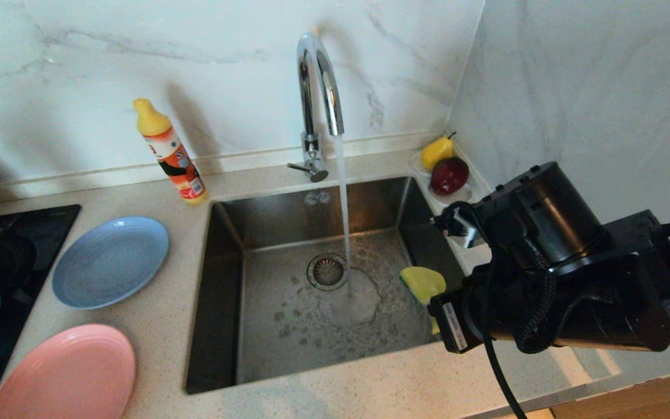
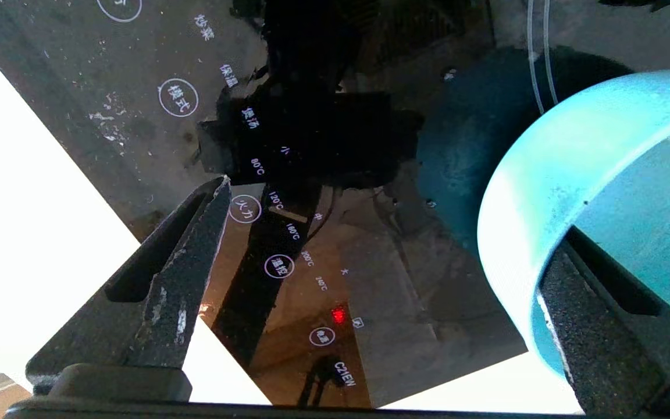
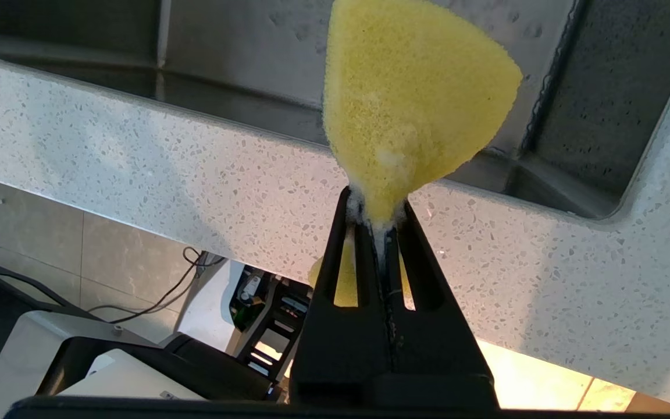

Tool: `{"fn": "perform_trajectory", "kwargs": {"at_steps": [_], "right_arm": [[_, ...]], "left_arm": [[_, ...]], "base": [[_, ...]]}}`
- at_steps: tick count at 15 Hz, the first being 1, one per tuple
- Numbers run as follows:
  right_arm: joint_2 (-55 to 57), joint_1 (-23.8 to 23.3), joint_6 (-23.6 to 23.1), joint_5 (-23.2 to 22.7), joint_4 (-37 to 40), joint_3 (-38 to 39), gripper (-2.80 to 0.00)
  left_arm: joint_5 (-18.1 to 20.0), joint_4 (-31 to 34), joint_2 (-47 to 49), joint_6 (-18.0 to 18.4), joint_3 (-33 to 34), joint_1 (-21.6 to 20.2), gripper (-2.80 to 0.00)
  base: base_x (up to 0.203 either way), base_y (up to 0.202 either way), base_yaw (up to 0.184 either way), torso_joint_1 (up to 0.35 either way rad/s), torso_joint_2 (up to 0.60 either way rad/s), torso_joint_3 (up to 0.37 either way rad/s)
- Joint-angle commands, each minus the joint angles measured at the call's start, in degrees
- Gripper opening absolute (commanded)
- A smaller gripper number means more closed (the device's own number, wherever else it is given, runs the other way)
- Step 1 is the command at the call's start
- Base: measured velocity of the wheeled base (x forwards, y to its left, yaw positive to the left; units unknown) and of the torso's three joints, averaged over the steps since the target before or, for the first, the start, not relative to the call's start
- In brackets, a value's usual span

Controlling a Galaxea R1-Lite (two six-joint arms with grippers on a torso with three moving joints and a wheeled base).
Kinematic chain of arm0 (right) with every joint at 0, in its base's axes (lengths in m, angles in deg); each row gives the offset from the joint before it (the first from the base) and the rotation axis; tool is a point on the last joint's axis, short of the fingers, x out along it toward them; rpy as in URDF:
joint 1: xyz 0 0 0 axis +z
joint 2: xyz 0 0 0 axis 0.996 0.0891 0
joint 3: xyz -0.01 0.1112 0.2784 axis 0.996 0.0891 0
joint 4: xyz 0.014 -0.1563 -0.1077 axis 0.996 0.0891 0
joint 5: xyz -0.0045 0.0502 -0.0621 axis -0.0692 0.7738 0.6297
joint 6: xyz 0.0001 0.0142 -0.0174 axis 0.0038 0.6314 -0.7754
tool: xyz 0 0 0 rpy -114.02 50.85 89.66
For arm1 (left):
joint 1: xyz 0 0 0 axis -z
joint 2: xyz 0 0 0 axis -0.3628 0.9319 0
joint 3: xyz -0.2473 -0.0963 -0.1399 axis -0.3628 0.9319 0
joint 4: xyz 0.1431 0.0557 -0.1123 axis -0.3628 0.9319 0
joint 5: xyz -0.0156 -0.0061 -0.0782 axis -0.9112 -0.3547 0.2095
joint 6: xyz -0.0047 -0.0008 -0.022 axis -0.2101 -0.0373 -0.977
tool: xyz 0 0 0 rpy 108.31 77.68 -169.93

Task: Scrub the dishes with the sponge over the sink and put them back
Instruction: Pick up a bowl and the sponge

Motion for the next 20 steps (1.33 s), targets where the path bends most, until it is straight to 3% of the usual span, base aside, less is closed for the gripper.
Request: {"fn": "perform_trajectory", "kwargs": {"at_steps": [1, 3, 4, 5, 17, 20], "right_arm": [[-0.3, 0.0, 0.2, 0.0, 0.1, 0.0, -2.80], [-0.3, 0.0, 0.2, 0.0, 0.1, 0.0, -2.80], [-0.3, 0.0, 0.2, 0.1, 0.2, 0.0, -2.80], [-0.3, 0.0, 0.2, 0.1, 0.1, 0.0, -2.80], [-0.9, 0.0, 0.2, 0.1, 0.4, -0.2, -2.80], [-1.5, 0.0, 0.0, 0.1, 0.4, -0.3, -2.80]], "left_arm": [[0.1, 0.2, 0.1, -0.1, 0.0, 0.0, 0.00], [0.1, 0.2, 0.2, -0.1, -0.1, 0.1, 0.00], [0.1, 0.2, 0.2, -0.1, -0.1, 0.1, -0.37], [0.1, 0.2, 0.3, -0.1, -0.1, 0.1, -2.80], [0.5, 1.5, -2.7, -0.2, 0.3, 0.1, -2.80], [3.7, 5.3, -7.8, 0.0, 0.4, 0.3, -2.80]], "base": [[0.000, 0.000, 0.000, 0.000, 0.00, 0.000], [0.000, 0.000, 0.000, 0.000, 0.00, 0.000], [0.000, 0.000, 0.000, 0.000, 0.00, 0.000], [0.000, 0.000, 0.000, 0.000, 0.00, 0.000], [0.000, 0.000, 0.000, 0.000, 0.00, 0.000], [0.000, 0.000, 0.000, 0.000, 0.00, 0.000]]}}
